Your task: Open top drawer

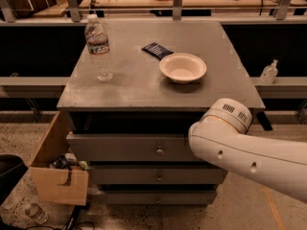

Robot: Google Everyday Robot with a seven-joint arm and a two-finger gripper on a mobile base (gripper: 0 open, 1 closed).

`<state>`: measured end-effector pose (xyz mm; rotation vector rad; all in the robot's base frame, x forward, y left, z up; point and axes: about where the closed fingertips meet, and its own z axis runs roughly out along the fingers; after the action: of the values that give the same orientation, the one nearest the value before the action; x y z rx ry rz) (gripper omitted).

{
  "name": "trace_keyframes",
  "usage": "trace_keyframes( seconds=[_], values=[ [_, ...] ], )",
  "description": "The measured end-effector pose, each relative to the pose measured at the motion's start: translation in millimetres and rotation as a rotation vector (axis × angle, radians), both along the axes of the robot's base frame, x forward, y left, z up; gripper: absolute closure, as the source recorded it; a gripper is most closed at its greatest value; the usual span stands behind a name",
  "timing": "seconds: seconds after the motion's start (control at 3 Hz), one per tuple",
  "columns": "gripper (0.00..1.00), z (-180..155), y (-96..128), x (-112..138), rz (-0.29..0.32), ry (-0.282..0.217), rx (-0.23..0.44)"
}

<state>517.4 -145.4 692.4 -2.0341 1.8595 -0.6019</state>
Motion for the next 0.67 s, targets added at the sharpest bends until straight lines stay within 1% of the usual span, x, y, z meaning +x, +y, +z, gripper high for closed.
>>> trace_keyframes(
  seconds=[0.33,0.67],
  values=[
    [1.0,2.4,-0.1,-0.1,0.0,-0.001,0.0],
    [1.0,4.7,-4.0,-5.1,-0.011,0.002,0.0]
  ],
)
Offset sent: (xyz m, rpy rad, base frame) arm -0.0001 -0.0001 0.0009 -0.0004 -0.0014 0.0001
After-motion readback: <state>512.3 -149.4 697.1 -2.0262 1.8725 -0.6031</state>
